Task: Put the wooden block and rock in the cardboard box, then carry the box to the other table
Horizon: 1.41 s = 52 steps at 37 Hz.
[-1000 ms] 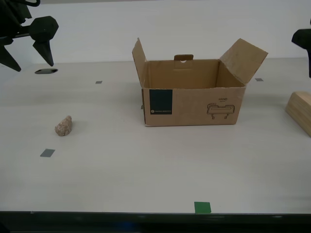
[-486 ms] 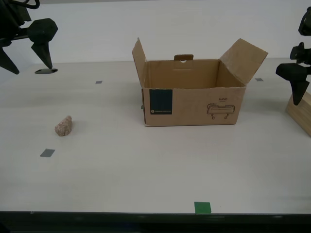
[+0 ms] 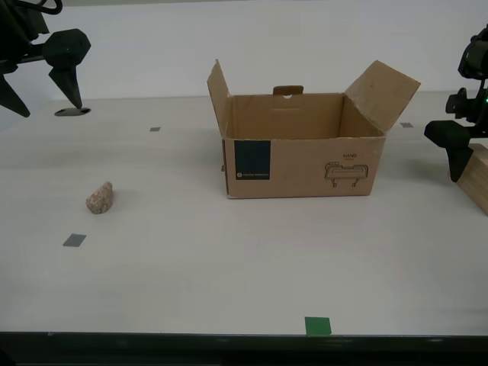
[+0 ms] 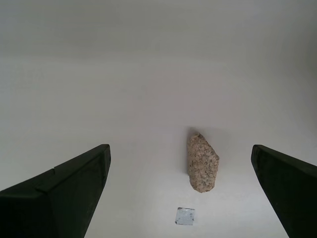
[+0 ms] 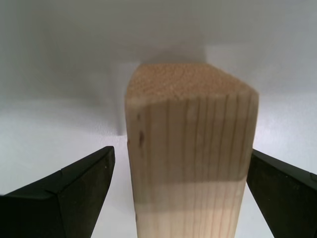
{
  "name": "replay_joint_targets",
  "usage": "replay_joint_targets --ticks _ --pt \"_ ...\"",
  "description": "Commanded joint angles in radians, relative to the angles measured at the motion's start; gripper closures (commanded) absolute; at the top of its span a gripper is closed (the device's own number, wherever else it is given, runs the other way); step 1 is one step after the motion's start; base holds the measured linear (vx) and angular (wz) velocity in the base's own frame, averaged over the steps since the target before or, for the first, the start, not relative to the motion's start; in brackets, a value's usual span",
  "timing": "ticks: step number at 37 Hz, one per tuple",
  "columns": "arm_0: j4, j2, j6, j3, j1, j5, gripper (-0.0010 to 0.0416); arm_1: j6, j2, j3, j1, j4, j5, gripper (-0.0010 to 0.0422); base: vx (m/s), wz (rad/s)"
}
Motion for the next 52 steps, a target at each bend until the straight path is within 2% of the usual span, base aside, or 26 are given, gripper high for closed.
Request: replay_joint_targets --ticks 1,17,28,36,38,43,52 --pt "0.016 0.001 -0.003 -0.01 0.001 0.004 0.0051 -0.001 0.0 0.0 0.0 -0.002 -0.001 0.0023 0.0 0.0" --pt "0.049 0.001 -0.002 -0.081 0.004 0.004 0.0062 -0.001 0.0 0.0 0.0 0.0 -0.001 0.0023 0.0 0.0" --pt "0.059 -0.001 0.004 -0.085 0.006 0.003 0.0091 -0.008 0.001 -0.051 -0.003 0.014 -0.002 0.0023 0.0 0.0" --pt "0.06 -0.009 0.005 -0.085 0.006 0.003 0.0109 -0.023 0.001 -0.079 -0.046 0.075 -0.004 0.0023 0.0 0.0" --pt "0.06 -0.011 0.005 -0.085 0.006 0.003 0.0108 -0.037 0.001 -0.079 -0.069 0.087 -0.028 0.0023 0.0 0.0" --pt "0.06 -0.012 0.005 -0.085 0.007 0.003 0.0093 -0.063 0.001 -0.079 -0.136 0.107 -0.137 0.0023 0.0 0.0" --pt "0.059 -0.012 0.005 -0.085 0.007 0.003 0.0095 -0.119 0.006 -0.082 -0.187 0.133 -0.145 0.0023 0.0 0.0"
